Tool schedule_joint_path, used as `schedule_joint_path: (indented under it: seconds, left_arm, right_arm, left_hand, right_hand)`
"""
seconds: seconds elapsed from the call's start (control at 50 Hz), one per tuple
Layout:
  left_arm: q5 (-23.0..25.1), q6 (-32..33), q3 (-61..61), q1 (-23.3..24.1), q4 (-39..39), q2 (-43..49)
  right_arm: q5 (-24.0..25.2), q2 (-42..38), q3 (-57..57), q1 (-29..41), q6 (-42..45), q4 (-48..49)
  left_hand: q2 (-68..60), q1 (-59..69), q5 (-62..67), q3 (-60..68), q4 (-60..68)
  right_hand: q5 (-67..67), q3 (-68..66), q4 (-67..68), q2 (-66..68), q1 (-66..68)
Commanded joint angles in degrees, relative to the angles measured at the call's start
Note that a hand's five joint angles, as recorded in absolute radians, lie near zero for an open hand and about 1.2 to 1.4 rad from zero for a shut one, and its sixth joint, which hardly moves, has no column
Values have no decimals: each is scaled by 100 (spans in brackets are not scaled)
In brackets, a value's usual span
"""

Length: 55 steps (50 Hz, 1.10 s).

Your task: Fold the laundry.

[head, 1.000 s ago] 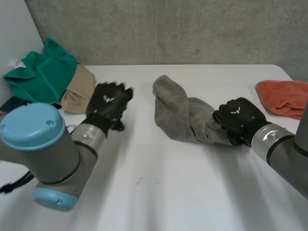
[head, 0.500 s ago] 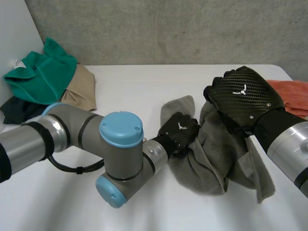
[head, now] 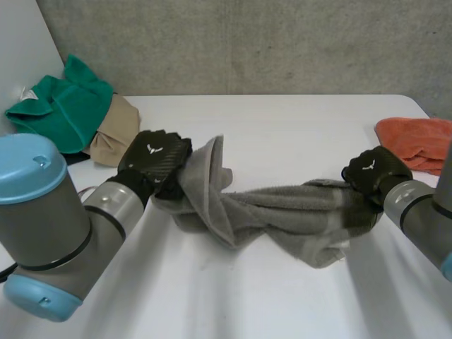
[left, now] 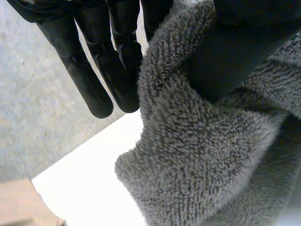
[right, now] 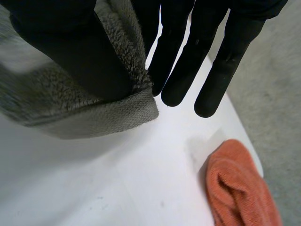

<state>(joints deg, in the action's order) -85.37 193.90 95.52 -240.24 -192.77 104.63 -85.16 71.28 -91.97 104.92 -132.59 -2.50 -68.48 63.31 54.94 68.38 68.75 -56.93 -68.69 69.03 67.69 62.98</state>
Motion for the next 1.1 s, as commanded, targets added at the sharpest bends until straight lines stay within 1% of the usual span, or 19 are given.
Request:
schedule_joint_path:
  seconds: [0.02, 0.06, 0.14, 0.22, 0.24, 0.28, 0.3, 0.32, 0.38, 0.44, 0.52, 0.6, 0.66, 0.72, 0.78, 0.88, 0.96, 1.0, 1.1]
  left_arm:
    - [126, -405, 353, -567, -6, 75]
    - [126, -397, 283, -603, -33, 189]
    - [117, -300, -339, -664, -480, 777]
    - [47, -230, -1578, -629, -981, 1042]
    - [82, -195, -2007, -612, -1165, 1042]
    - [91, -177, -2361, -611, -1385, 1033]
    - [91, -220, -2598, -629, -1734, 990]
    - [82, -247, -2644, -638, -1877, 972]
    - [56, -230, -2583, -594, -2438, 779]
    - [65, -212, -2224, -576, -2555, 656]
    - [91, -194, -1293, -576, -2424, 524]
    - [108, -168, -291, -576, -2362, 409]
    - [109, -81, 613, -541, -2327, 435]
    - [82, 60, 1108, -392, -2143, 462]
    - [56, 209, 1451, -173, -1608, 410]
    - [3, 219, 1645, 65, -134, 50]
    - [-32, 201, 1636, 170, 790, -293]
    - [-6, 201, 1619, 188, 1030, -460]
    - [3, 262, 1479, 145, 1136, -1005]
  right_arm:
    - [-202, -711, 363, 55, 127, -5]
    - [-237, -747, 477, 73, 171, 13]
    - [-308, -931, 1206, 117, 102, 197]
    - [-562, -1072, 2260, 389, -398, 1039]
    - [-624, -1037, 2567, 459, -669, 1528]
    - [-651, -1002, 2780, 512, -899, 2076]
    - [-651, -976, 2816, 512, -1005, 2348]
    - [-659, -888, 2807, 503, -1154, 2916]
    - [-703, -765, 2755, 503, -1199, 3605]
    - [-704, -694, 2667, 530, -1199, 3582]
    - [-642, -677, 2421, 530, -1226, 3134]
    - [-423, -747, 2113, 495, -1261, 2528]
    - [-98, -922, 1806, 477, -1279, 1905]
    - [-18, -1151, 1682, 477, -1261, 1569]
    - [-18, -1318, 1647, 477, -1191, 1349]
    - [-18, -1406, 1612, 372, -1024, 1208]
    - [-18, -1354, 1524, 372, -875, 1191]
    - [-18, -1327, 1489, 372, -839, 1191]
    - [-27, -1318, 1366, 398, -830, 1191]
  left_hand:
    - [-1152, 1669, 1506, 1162, 1125]
    - [-1152, 1669, 1506, 1162, 1125]
    - [-1152, 1669, 1506, 1162, 1125]
    - [-1152, 1669, 1506, 1162, 1125]
    - [-1152, 1669, 1506, 1162, 1125]
    - [-1152, 1669, 1506, 1162, 1125]
    - [-1152, 1669, 1506, 1162, 1125]
    - [-1152, 1669, 1506, 1162, 1125]
    - [-1152, 1669, 1506, 1162, 1125]
    - [-1152, 1669, 1506, 1162, 1125]
    - [-1152, 1669, 1506, 1162, 1125]
    - [-1152, 1669, 1506, 1162, 1125]
    - [-1152, 1669, 1506, 1162, 1125]
    - [-1152, 1669, 1506, 1162, 1125]
    - [-1152, 1669, 1506, 1162, 1125]
    - [-1152, 1669, 1506, 1162, 1125]
    - [-1152, 1669, 1506, 1162, 1125]
    - [-720, 1237, 1074, 730, 693]
    - [5142, -4625, -4788, -5132, -5169]
  right_hand:
    - [-1307, -1131, 1097, 1231, 1702]
    - [-1307, -1131, 1097, 1231, 1702]
    - [-1307, -1131, 1097, 1231, 1702]
    - [-1307, -1131, 1097, 1231, 1702]
    - [-1307, -1131, 1097, 1231, 1702]
    - [-1307, -1131, 1097, 1231, 1702]
    - [-1307, -1131, 1097, 1231, 1702]
    - [-1307, -1131, 1097, 1231, 1702]
    - [-1307, -1131, 1097, 1231, 1702]
    - [-1307, -1131, 1097, 1231, 1702]
    - [-1307, -1131, 1097, 1231, 1702]
    - [-1307, -1131, 1097, 1231, 1702]
    - [-1307, -1131, 1097, 1231, 1702]
    - [-1307, -1131, 1097, 1231, 1702]
    - [-1307, -1131, 1097, 1231, 1702]
    - [-1307, -1131, 1097, 1231, 1702]
    - [-1307, -1131, 1097, 1231, 1702]
    - [-1307, -1131, 1097, 1231, 1702]
    - [-1307, -1131, 1097, 1231, 1702]
